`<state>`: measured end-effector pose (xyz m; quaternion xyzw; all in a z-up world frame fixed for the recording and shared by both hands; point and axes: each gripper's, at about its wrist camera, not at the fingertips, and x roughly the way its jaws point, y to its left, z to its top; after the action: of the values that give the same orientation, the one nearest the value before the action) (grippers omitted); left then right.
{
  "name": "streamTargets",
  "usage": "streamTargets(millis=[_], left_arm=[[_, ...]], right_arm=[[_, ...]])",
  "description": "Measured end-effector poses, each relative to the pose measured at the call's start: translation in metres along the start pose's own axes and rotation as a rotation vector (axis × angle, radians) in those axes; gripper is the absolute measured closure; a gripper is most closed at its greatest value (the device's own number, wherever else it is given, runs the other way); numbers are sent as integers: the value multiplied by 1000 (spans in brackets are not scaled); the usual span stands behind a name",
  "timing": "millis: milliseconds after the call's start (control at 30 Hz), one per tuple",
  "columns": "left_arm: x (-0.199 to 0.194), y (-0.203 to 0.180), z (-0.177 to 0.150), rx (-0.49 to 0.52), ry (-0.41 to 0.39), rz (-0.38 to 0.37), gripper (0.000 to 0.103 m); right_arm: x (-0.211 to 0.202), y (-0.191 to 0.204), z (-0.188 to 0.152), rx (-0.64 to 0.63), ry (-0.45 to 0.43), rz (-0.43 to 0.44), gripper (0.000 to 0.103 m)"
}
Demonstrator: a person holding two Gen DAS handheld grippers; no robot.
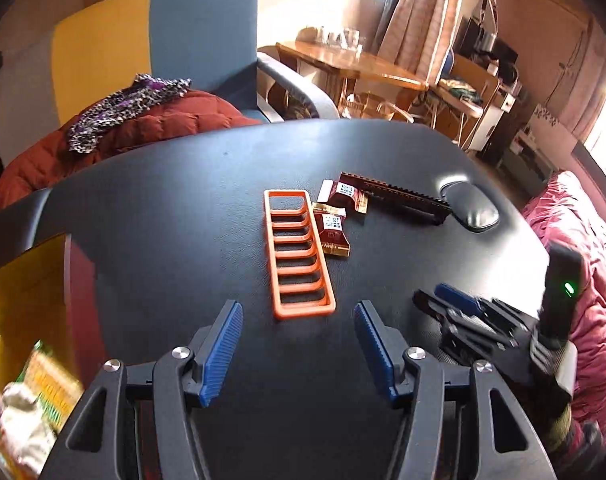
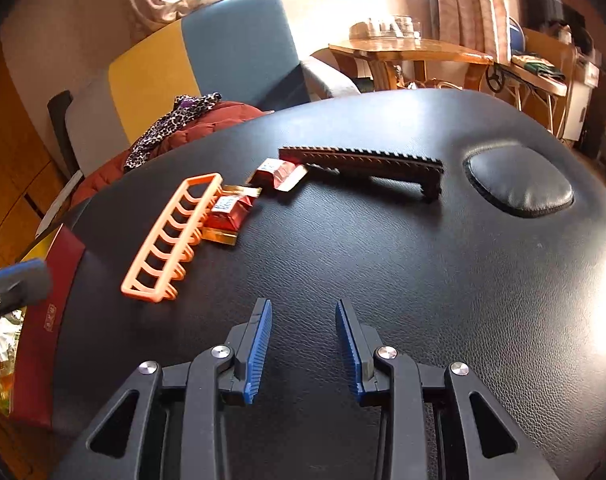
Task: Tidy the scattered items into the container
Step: 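Grasp the orange plastic rack with the left gripper while the right moves to the chocolates, then grasp the Ritter KISS chocolate with the right gripper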
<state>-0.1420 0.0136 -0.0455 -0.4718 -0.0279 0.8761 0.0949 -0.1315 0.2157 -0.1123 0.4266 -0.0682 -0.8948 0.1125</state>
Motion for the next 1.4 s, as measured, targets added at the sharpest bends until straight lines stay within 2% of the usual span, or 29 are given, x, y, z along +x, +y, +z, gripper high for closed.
streamTargets(millis=[67,167,333,533,633,667,700,867,1033,1100,1167,1400], left_arm=[[17,-3,7,7,19,16,44],[41,-5,16,14,43,42,44],[57,-4,25,15,40,12,42],[79,-2,31,30,77,41,40],[85,2,28,25,100,53,44],[86,3,25,29,106,59,51],[86,3,22,32,103,59,52],[73,7,3,7,91,46,52],[46,16,-33,-84,82,46,52],[34,21,-52,-129,85,47,52],[24,25,-69,-158,81,46,52],[-2,29,-108,-171,68,35,52]], right_arm=[[2,-3,-3,0,-8,11,68],[3,-4,-3,-1,-21,28,60],[6,-5,-1,9,-30,57,52],[7,-7,-2,20,-34,81,49],[7,-6,-2,12,-34,83,46],[7,-5,-2,8,-34,82,45],[8,-4,-2,4,-33,79,45],[9,2,-2,-22,-23,49,45],[13,12,5,-35,-12,36,44],[19,18,12,-32,-5,53,52],[26,26,20,-32,-1,65,54],[62,56,48,-37,32,49,54]])
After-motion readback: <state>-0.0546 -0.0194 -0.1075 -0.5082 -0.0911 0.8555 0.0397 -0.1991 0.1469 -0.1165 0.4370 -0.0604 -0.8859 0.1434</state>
